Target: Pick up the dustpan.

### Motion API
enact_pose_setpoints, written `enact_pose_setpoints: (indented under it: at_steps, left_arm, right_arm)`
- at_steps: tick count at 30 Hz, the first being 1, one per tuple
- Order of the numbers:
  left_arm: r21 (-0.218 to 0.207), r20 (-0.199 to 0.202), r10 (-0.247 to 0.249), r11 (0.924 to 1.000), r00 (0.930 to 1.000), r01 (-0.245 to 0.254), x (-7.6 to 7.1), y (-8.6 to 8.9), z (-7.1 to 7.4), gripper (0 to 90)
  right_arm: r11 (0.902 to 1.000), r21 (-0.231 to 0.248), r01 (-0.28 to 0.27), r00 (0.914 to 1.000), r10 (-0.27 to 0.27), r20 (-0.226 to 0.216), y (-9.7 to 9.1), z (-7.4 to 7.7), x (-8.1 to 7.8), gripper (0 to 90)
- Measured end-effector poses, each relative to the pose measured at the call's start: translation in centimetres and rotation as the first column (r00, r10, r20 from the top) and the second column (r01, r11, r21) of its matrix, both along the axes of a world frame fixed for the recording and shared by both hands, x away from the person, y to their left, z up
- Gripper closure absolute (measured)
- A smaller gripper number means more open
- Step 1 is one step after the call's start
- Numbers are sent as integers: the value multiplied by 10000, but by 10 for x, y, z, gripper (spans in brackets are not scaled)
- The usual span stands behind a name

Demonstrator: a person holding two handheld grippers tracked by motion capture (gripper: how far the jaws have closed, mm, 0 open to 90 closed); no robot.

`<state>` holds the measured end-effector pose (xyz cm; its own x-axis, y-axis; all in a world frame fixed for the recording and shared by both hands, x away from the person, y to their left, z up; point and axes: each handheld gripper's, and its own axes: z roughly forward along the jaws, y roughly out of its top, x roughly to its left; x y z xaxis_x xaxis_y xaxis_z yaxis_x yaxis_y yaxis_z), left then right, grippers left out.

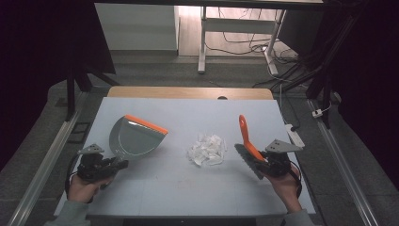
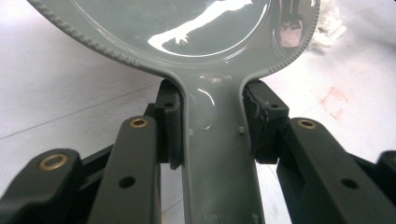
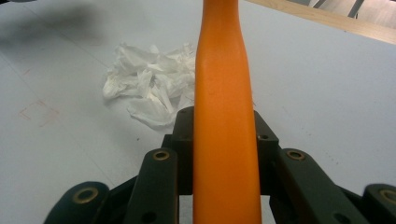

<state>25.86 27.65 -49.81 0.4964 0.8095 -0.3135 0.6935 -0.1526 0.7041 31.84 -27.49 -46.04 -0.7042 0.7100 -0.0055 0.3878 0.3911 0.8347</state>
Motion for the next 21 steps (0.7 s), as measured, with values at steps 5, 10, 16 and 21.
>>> enact_pose_setpoints:
  at_steps: [5, 10, 16, 21]
  left_arm:
    - [93, 207, -423, 9991, 9989, 421, -2, -2, 3, 616]
    - [103, 274, -789, 9968, 9965, 787, -3, -5, 5, 615]
    - [140, 261, -1122, 9936, 9933, 1119, -4, -7, 6, 616]
    - [355, 360, -1571, 9871, 9869, 1559, -6, -14, 9, 616]
  right_arm:
    - [10000, 41, 23, 10000, -23, 9, 0, 0, 0, 705]
    - [10000, 76, -2, 10000, 2, 14, 0, 1, 0, 705]
    - [9997, 225, -17, 10000, 17, -4, 0, 2, 0, 705]
    - [9996, 265, -13, 10000, 12, 33, 1, 3, -1, 705]
